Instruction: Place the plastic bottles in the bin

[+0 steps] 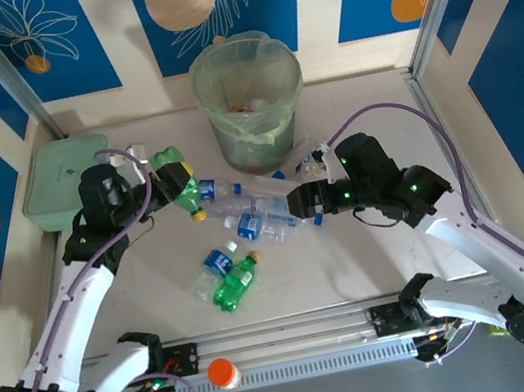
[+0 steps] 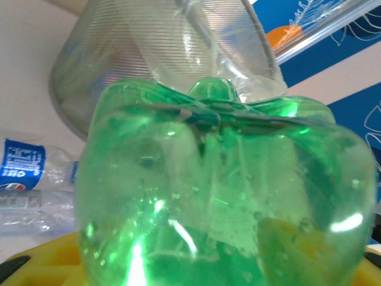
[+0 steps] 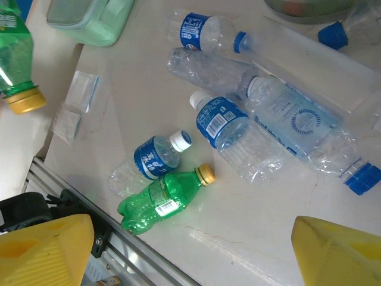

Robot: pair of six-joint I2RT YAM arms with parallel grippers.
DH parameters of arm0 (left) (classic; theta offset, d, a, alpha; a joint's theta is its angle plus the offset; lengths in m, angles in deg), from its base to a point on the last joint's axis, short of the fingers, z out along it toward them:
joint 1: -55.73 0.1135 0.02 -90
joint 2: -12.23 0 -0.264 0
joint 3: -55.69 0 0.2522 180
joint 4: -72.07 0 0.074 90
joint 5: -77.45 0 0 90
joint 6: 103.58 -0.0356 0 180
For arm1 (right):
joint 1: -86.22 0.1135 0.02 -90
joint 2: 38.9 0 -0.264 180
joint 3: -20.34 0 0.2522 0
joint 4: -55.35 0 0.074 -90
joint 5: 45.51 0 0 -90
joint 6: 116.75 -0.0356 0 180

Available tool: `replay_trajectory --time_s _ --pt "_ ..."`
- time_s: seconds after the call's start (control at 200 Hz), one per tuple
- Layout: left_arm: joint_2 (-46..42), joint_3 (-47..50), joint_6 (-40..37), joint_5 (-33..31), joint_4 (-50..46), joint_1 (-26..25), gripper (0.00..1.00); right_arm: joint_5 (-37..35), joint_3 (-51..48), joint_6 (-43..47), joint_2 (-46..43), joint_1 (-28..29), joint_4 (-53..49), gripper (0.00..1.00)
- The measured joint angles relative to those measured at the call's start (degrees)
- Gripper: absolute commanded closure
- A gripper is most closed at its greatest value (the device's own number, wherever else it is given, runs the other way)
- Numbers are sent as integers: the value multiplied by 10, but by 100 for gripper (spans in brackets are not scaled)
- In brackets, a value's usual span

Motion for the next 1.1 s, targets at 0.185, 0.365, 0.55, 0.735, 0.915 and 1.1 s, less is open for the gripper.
replay_trajectory --time_s 0.185,0.365,0.55,0.735,0.915,1.1 --pt "98 -115 -16 6 3 -10 57 -16 11 11 2 -18 -12 14" --pt "225 -278 -28 1 6 -23 57 -12 15 12 2 -81 -12 14" --pt "350 -436 -51 -47 7 -33 56 10 20 13 13 -120 -12 14" --pt "497 -636 -69 -97 -21 -43 57 27 42 13 48 -121 -11 14" --pt "671 -886 -108 -180 -106 -71 57 30 44 16 55 -122 -11 14" --pt "725 -900 -132 -226 -158 -93 56 31 44 17 55 -125 -11 14"
